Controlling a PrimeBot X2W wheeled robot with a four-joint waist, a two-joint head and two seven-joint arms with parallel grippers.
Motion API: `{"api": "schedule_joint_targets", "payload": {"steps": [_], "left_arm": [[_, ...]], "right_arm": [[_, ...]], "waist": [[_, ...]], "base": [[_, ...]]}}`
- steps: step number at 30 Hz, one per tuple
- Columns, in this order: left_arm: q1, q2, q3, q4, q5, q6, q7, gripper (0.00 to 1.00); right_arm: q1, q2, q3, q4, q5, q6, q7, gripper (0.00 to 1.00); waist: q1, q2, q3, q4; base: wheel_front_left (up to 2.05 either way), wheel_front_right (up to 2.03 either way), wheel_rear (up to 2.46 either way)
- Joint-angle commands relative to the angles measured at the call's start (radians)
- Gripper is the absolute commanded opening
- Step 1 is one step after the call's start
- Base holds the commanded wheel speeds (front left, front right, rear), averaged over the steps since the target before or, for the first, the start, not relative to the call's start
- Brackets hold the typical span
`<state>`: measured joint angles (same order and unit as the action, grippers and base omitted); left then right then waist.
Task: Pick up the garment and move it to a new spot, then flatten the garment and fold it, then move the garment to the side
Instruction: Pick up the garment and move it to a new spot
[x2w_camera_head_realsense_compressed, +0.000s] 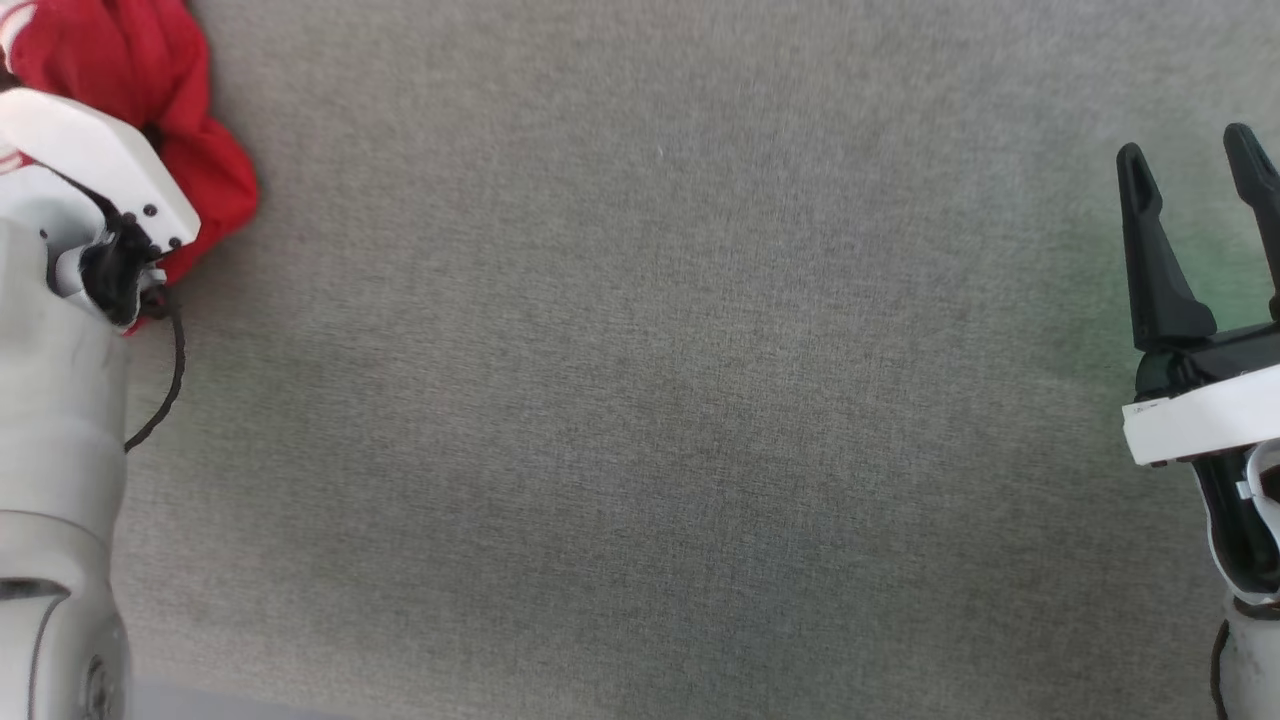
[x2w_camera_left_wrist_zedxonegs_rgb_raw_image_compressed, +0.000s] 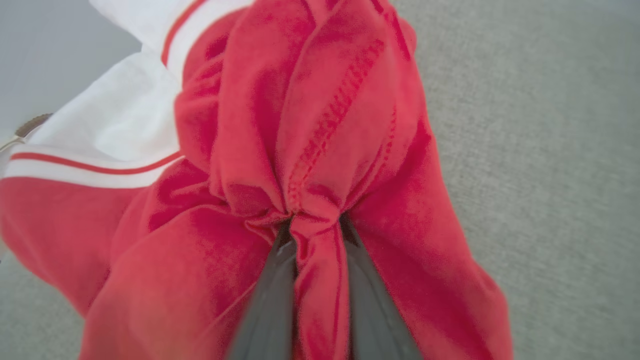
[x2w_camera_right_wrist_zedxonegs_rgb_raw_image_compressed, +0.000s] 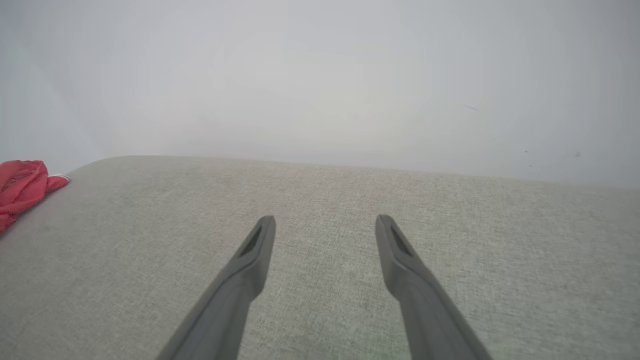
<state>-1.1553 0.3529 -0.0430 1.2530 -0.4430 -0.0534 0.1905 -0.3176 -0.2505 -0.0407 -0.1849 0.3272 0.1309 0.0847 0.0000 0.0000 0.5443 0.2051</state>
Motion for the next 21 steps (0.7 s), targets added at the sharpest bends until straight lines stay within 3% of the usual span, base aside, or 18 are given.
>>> {"api": "schedule_joint_targets", "payload": {"steps": [1, 11, 21], "left_arm": [[0.014, 0.013, -0.003, -0.010, 0.002, -0.010, -0.032, 0.00], [-0.002, 0.073, -0.053, -0.081, 0.042, -0.052, -0.181, 0.00], [0.017, 0.119, -0.128, -0.236, 0.060, -0.073, -0.164, 0.00]], "right_arm": [[0.010, 0.005, -0.004, 0.010, 0.006, 0.000, -0.011, 1.00], [0.056, 0.048, -0.021, 0.069, 0.020, 0.000, -0.056, 1.00], [0.113, 0.090, -0.033, 0.113, 0.034, 0.000, -0.091, 1.00]], "waist": [[0.0000, 0.0000, -0.043, 0.010], [0.0000, 0.0000, -0.212, 0.037], [0.0000, 0.0000, -0.356, 0.050]], "base": [[0.00, 0.00, 0.00], [0.00, 0.00, 0.00], [0.00, 0.00, 0.00]]}}
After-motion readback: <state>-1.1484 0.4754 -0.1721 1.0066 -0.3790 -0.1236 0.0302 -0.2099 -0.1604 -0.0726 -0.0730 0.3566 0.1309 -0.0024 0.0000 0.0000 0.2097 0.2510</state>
